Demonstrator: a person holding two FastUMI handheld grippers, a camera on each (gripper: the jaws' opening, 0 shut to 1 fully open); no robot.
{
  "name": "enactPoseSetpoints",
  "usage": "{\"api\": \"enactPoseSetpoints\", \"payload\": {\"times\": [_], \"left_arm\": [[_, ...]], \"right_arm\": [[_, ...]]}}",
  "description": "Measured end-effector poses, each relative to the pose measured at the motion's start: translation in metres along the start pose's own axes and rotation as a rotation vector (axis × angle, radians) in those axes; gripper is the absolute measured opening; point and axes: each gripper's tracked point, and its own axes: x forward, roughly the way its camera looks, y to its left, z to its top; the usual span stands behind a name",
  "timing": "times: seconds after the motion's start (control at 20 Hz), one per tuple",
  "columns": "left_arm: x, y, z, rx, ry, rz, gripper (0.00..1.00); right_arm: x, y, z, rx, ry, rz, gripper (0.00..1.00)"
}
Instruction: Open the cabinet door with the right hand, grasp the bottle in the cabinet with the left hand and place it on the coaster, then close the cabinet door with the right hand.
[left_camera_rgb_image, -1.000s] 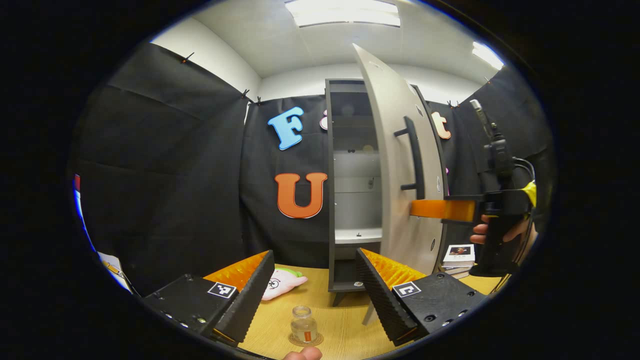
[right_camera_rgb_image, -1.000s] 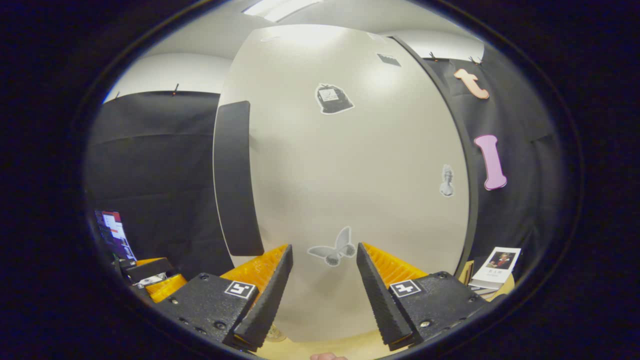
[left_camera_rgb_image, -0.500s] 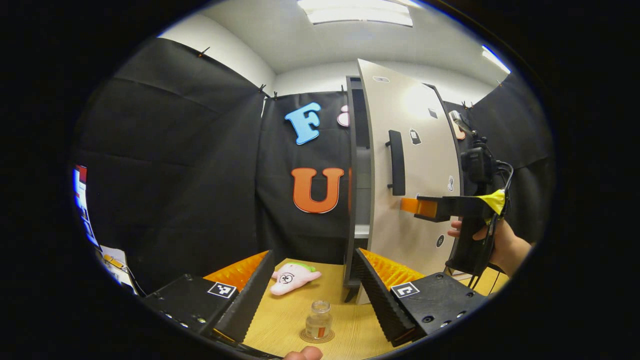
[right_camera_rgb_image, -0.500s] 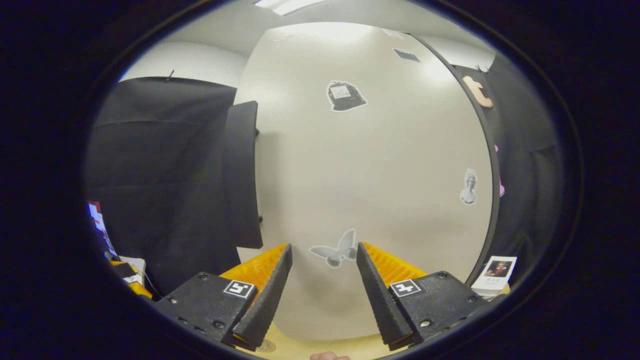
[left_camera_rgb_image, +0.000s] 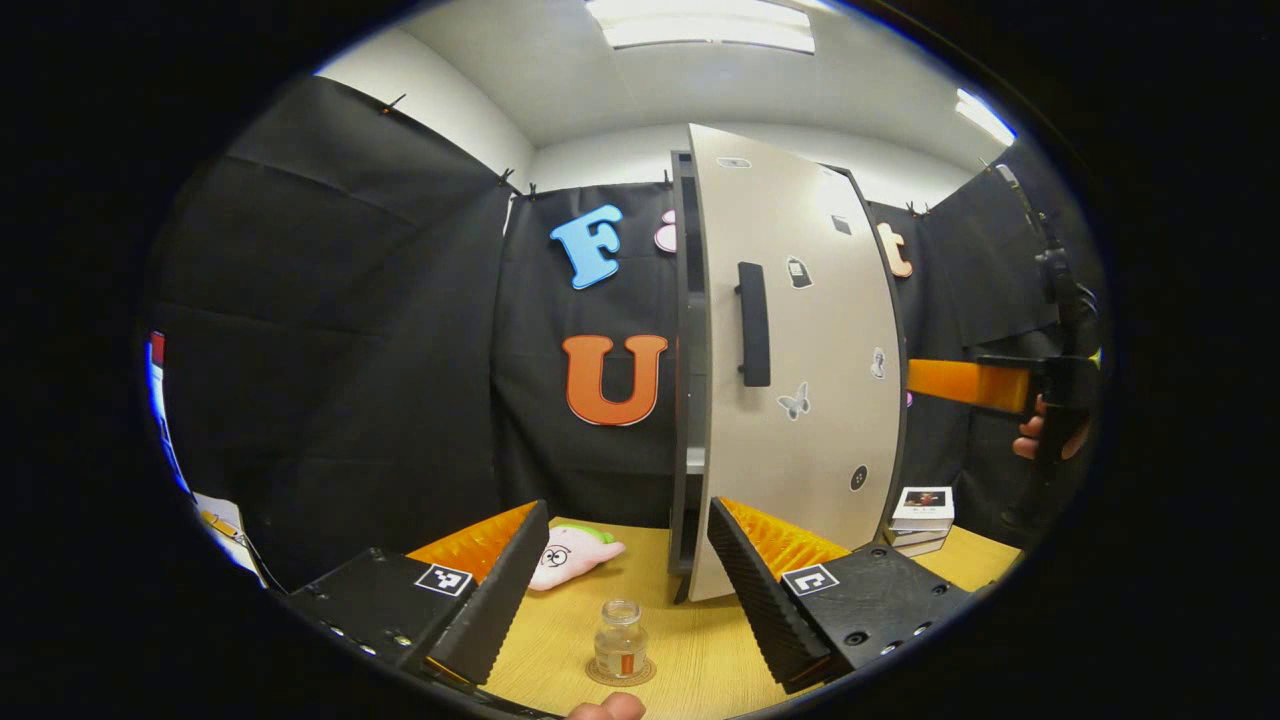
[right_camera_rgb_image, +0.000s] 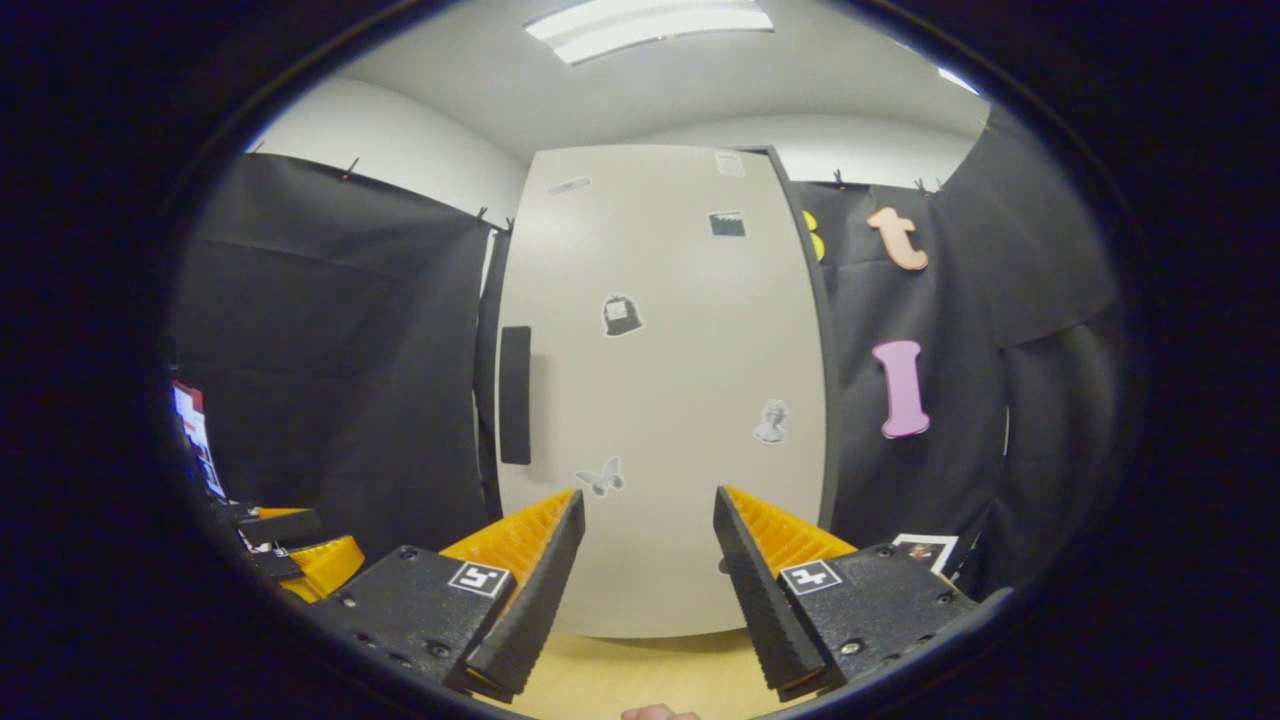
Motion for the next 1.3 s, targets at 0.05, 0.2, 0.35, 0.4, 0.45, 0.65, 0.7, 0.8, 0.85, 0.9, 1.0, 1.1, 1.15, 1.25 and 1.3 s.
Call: {"api": "enactPoseSetpoints", "payload": {"times": [0.05, 0.2, 0.35, 0.4, 0.45, 0.65, 0.7, 0.8, 0.85, 0.9, 1.0, 1.1, 1.15, 1.25, 1.3], "left_arm": [[0.001, -0.007, 0.0, -0.004, 0.004, -0.013, 0.96], [0.001, -0.025, 0.004, -0.011, 0.0, -0.042, 0.96], [-0.003, -0.044, 0.006, -0.008, -0.008, -0.071, 0.96], [-0.006, -0.051, 0.005, -0.004, -0.003, -0.084, 0.96], [-0.009, -0.056, 0.004, 0.003, 0.0, -0.089, 0.96], [-0.018, -0.07, 0.001, 0.017, 0.009, -0.106, 0.96], [-0.016, -0.073, -0.005, 0.02, 0.014, -0.112, 0.96], [-0.019, -0.076, -0.004, 0.02, 0.015, -0.11, 0.96], [-0.019, -0.077, -0.004, 0.021, 0.012, -0.105, 0.96], [-0.02, -0.077, -0.003, 0.022, 0.009, -0.102, 0.96], [-0.021, -0.079, -0.002, 0.02, 0.007, -0.105, 0.96], [-0.024, -0.079, -0.002, 0.019, 0.009, -0.107, 0.96], [-0.025, -0.078, 0.0, 0.02, 0.008, -0.102, 0.96], [-0.024, -0.075, 0.001, 0.016, 0.004, -0.093, 1.0], [-0.024, -0.075, 0.002, 0.015, 0.001, -0.092, 1.0]], "right_arm": [[-0.013, -0.011, 0.001, 0.011, -0.006, -0.018, 0.84], [-0.049, -0.055, 0.0, -0.016, -0.015, -0.122, 0.84], [-0.079, -0.084, -0.013, -0.05, 0.013, -0.198, 0.81], [-0.09, -0.094, -0.02, -0.065, 0.035, -0.231, 0.84], [-0.099, -0.103, -0.026, -0.074, 0.055, -0.269, 0.84], [-0.116, -0.106, -0.043, -0.061, 0.075, -0.28, 0.84], [-0.117, -0.106, -0.046, -0.063, 0.083, -0.279, 0.84], [-0.119, -0.111, -0.051, -0.076, 0.096, -0.295, 0.84], [-0.117, -0.107, -0.05, -0.07, 0.09, -0.289, 0.84], [-0.115, -0.102, -0.05, -0.058, 0.085, -0.277, 0.84], [-0.112, -0.099, -0.049, -0.046, 0.08, -0.259, 0.84], [-0.111, -0.102, -0.047, -0.048, 0.077, -0.258, 0.84], [-0.11, -0.101, -0.048, -0.045, 0.077, -0.258, 0.84], [-0.104, -0.102, -0.051, -0.04, 0.078, -0.262, 0.84], [-0.102, -0.101, -0.052, -0.04, 0.076, -0.262, 0.84]]}}
